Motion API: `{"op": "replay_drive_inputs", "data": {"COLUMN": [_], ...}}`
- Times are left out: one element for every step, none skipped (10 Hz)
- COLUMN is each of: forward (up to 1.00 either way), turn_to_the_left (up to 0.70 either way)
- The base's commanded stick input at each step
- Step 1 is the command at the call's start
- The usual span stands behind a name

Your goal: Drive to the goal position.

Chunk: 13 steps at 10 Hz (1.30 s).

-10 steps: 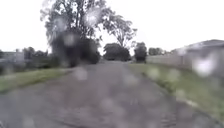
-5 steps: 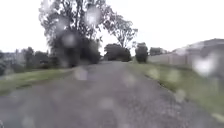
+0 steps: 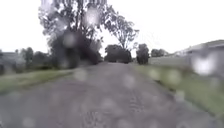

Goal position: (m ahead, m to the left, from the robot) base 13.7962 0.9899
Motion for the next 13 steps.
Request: {"op": "replay_drive_inputs", "data": {"forward": [1.0,1.0,1.0,1.0,1.0,1.0,1.0,1.0,1.0,1.0,1.0,1.0,1.0], "turn_to_the_left": [0.0,0.0,0.0,0.0,0.0,0.0,0.0,0.0,0.0,0.0,0.0,0.0,0.0]}}
